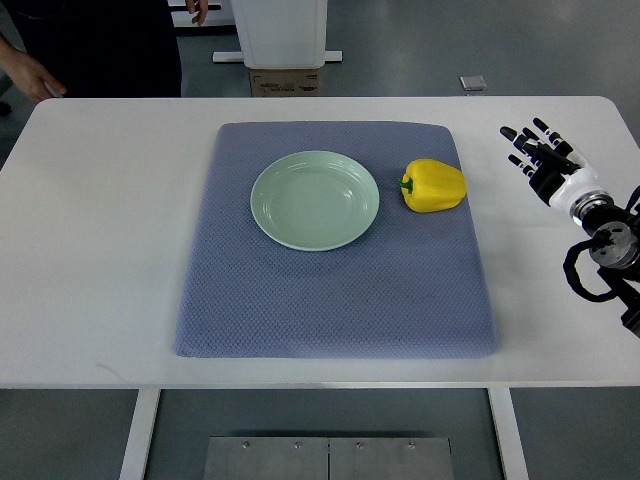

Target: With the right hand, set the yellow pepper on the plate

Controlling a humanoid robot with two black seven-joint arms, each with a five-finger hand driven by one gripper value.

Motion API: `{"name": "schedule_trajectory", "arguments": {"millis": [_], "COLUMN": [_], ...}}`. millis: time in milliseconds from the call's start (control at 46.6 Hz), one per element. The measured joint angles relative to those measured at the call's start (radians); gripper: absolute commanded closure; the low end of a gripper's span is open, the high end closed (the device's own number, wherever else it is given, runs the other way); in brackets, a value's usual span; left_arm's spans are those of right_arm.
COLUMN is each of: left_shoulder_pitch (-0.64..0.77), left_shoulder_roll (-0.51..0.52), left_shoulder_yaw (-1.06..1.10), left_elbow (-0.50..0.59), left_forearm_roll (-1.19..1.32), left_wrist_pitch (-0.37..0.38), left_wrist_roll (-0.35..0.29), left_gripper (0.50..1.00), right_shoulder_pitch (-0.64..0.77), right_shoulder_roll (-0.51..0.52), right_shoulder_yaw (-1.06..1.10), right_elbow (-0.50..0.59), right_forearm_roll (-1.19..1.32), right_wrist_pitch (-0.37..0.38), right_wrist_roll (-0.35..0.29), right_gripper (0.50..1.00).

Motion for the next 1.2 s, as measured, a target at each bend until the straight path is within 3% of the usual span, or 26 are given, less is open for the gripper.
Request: {"name": "schedule_trajectory", "arguments": {"millis": [880,1201], "left_shoulder_pitch": [0.014,0.014], "left_shoulder_roll": [0.0,0.0], "left_shoulder_yaw": [-0.001,-0.001], "left_elbow": [0.002,0.002], "left_forearm_roll": [-0.008,-0.008], "left_wrist_pitch": [0.002,0.002], "left_wrist_roll": [0.0,0.0], "left_gripper": [0.5,0.5], "right_shoulder_pitch": [-0.014,-0.049], "right_shoulder_roll": [0.016,0.02], "right_shoulder_yaw": [-0.008,-0.011], "right_elbow": [-0.018,-0.015], "right_forearm_roll": [0.0,0.0], "right_wrist_pitch": [-0.002,-0.002], "right_wrist_roll": [0.004,0.112], "right_gripper": [0.5,0.5]}}
